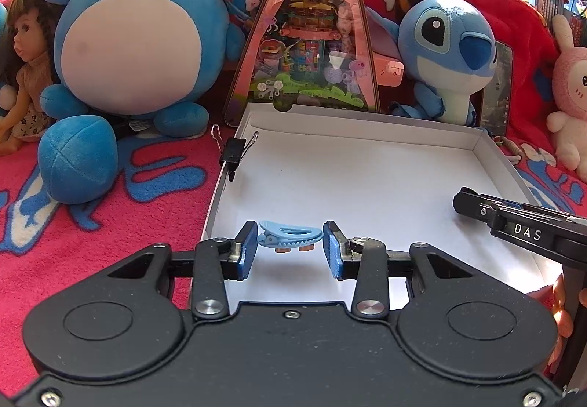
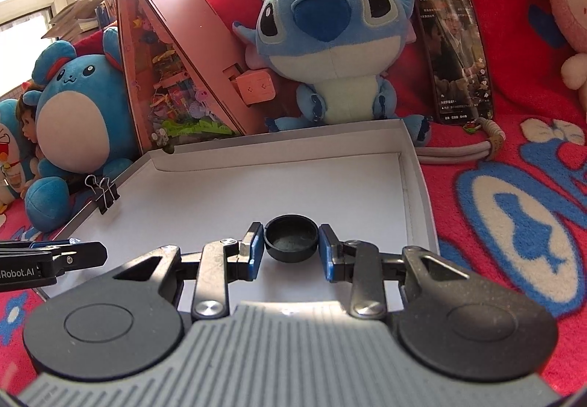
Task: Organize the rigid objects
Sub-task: 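Carry the blue hair clip with the left tool and black lid with the right tool into the white box, then open the left tool releasing the hair clip while the right tool releases the lid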
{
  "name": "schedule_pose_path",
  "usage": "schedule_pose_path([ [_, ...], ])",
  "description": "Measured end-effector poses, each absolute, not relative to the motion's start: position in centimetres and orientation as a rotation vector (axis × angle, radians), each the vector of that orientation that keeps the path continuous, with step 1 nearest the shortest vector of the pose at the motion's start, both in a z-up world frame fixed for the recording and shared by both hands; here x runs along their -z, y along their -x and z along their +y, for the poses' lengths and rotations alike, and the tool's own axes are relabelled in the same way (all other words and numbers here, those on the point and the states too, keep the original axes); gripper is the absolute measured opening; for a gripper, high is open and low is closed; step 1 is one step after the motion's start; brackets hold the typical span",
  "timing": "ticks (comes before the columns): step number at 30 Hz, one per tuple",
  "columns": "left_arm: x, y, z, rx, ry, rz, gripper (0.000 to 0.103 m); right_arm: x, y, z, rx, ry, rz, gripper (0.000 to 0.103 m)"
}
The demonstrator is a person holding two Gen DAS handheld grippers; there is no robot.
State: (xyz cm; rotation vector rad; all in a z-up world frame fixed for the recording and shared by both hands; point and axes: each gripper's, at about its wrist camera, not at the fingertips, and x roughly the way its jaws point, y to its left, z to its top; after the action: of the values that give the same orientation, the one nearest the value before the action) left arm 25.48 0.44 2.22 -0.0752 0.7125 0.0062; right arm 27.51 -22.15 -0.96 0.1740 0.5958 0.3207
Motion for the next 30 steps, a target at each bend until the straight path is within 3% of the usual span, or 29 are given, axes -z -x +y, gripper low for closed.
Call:
schedule_pose_path([
  [30,-0.9,-29.1,-1.3,-0.049,0.000,0.723,0.037,0.4,-27.5,-20.0,-0.279,0.015,0.630,0.038],
])
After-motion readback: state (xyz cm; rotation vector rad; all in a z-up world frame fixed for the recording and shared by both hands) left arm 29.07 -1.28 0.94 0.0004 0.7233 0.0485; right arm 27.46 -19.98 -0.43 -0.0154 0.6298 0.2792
